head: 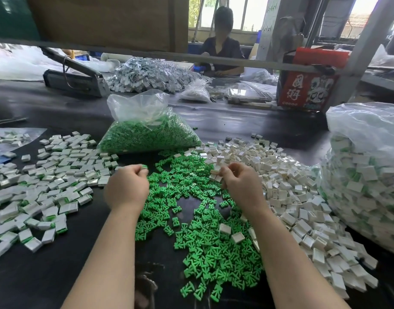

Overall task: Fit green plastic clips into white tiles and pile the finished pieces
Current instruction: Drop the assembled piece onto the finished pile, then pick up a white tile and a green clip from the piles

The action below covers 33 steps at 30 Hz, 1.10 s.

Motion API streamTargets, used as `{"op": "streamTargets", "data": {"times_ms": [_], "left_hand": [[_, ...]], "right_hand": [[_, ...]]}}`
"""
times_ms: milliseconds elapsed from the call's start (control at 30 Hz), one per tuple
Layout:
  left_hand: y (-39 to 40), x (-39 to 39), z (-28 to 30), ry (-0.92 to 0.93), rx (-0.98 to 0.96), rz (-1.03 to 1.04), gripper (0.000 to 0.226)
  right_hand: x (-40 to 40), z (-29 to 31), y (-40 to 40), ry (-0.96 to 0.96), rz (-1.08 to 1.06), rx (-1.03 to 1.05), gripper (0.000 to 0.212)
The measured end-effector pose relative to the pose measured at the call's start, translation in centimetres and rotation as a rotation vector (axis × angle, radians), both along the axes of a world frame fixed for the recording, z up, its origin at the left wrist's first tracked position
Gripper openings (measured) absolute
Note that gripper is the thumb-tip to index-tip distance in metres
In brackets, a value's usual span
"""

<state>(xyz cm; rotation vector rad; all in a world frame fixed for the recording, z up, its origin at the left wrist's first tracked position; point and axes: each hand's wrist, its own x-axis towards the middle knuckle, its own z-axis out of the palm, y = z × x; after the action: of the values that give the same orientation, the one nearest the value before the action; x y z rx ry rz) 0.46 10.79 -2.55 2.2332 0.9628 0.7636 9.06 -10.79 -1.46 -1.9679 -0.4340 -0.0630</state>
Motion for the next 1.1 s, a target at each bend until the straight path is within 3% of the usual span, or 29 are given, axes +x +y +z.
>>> {"op": "streamTargets", "data": {"times_ms": [200, 400, 533, 667, 800, 933, 1100], "left_hand": [[1.9, -1.0, 0.1, 0.193, -0.013, 0.294, 0.032], [1.0, -0.6, 0.3, 0.087, 0.082, 0.266, 0.033], [-0.8, 0.0, 0.6, -0.108, 0.151, 0.112, 0.025], [-3.7, 1.1, 0.6, -0.054, 0.086, -0.164, 0.03], [-5.8, 2.0, 0.0, -0.018, 0.093, -0.341, 0.041], [-6.5, 2.3, -0.4, -0.014, 0.074, -0.459, 0.021], [-7.2, 2.4, -0.1, -0.053, -0.045, -0.538, 0.018]], "right_hand": [[0.3, -0.1, -0.3, -0.137, -0.084, -0.331, 0.013], [0.2, -0.4, -0.4, -0.205, -0.158, -0.527, 0.011], [0.5, -0.9, -0.5, -0.33, -0.301, -0.677, 0.021], [0.6, -1.1, -0.5, -0.297, -0.334, -0.786, 0.032], [0.6, -1.4, -0.5, -0.272, -0.255, -0.733, 0.023], [0.8, -1.3, -0.7, -0.268, -0.236, -0.74, 0.008], [0.7, -0.8, -1.0, -0.314, -0.254, -0.605, 0.017]]}}
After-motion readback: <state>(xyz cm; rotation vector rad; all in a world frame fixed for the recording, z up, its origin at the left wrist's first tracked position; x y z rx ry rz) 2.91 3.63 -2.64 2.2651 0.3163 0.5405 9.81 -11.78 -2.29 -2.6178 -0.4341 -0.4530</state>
